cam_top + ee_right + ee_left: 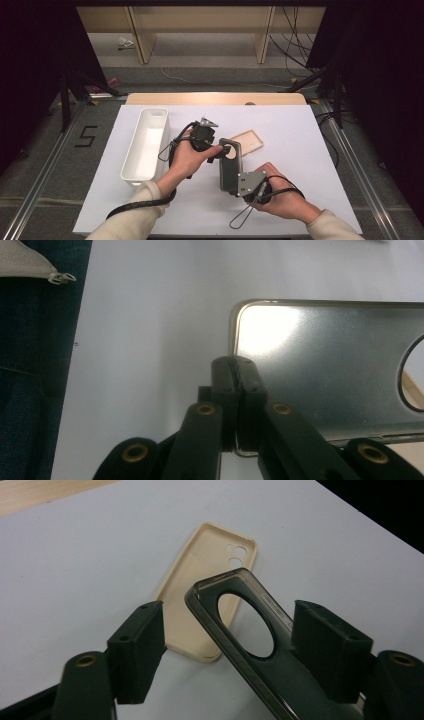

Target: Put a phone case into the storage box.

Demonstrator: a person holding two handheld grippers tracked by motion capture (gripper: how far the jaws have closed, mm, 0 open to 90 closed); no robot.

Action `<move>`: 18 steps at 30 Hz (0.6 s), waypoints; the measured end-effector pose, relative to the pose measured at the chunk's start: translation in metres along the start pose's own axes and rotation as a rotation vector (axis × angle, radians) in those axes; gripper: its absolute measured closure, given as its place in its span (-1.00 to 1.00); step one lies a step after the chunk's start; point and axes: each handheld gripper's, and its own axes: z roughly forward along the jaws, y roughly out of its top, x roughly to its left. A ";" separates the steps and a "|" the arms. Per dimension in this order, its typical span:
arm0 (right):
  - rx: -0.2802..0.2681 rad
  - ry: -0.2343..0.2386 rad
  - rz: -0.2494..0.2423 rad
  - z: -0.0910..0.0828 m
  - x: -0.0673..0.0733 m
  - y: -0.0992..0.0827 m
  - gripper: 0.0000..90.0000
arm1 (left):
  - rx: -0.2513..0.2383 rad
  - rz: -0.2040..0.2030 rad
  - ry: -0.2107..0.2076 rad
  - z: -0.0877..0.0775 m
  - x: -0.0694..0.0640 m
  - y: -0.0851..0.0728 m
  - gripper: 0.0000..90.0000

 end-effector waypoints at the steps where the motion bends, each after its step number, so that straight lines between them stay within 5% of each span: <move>1: -0.002 -0.001 -0.002 0.000 0.000 0.000 0.99 | 0.005 -0.003 0.004 0.001 0.000 0.000 -0.28; 18: 0.004 -0.016 -0.016 0.001 0.000 0.001 0.99 | 0.070 -0.103 0.009 0.011 0.007 0.003 0.17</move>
